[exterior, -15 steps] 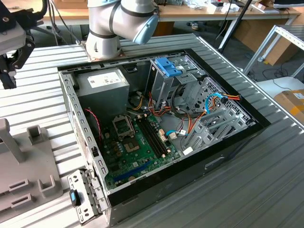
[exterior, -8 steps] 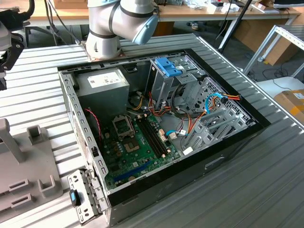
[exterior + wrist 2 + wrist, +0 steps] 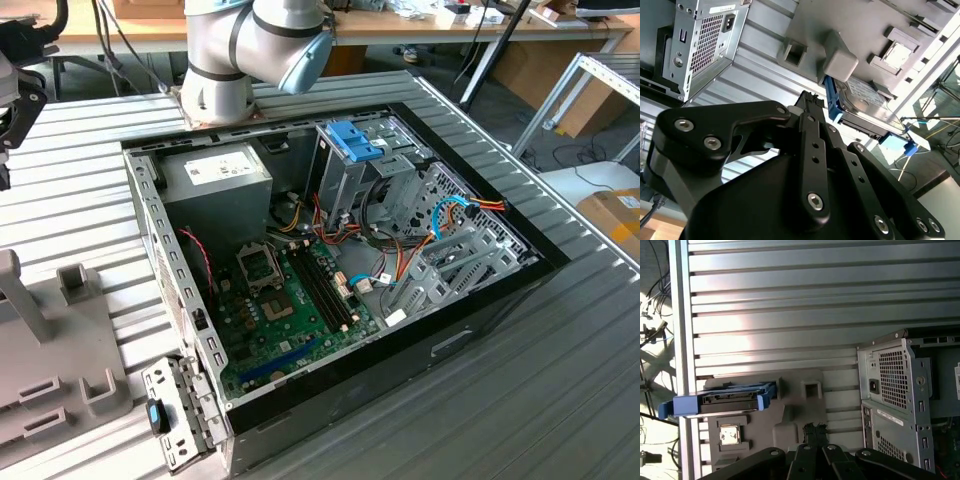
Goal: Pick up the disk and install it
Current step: 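Reach for the disk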
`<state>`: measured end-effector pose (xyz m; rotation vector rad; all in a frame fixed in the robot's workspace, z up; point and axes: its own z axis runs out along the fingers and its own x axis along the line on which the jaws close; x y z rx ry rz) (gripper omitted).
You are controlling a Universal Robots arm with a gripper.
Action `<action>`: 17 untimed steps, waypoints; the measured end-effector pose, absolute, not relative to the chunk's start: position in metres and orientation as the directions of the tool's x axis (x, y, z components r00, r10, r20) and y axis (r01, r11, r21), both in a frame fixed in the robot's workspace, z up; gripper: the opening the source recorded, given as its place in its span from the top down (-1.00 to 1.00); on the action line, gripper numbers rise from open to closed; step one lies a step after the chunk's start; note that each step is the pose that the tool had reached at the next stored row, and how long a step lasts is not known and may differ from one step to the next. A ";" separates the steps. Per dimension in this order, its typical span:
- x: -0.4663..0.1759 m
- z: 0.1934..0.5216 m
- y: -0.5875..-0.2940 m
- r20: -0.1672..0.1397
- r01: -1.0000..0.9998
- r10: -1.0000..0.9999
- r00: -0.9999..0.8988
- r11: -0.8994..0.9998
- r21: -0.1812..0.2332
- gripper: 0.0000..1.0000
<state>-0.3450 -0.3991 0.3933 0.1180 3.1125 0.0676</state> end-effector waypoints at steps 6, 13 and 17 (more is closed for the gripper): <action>-0.351 0.393 -0.399 -0.024 0.075 0.076 -0.997 0.996 0.044 0.79; -0.355 0.393 -0.399 -0.024 0.075 0.076 -0.997 0.996 0.044 0.79; -0.355 0.393 -0.399 -0.025 0.075 0.076 -0.997 0.996 0.044 0.79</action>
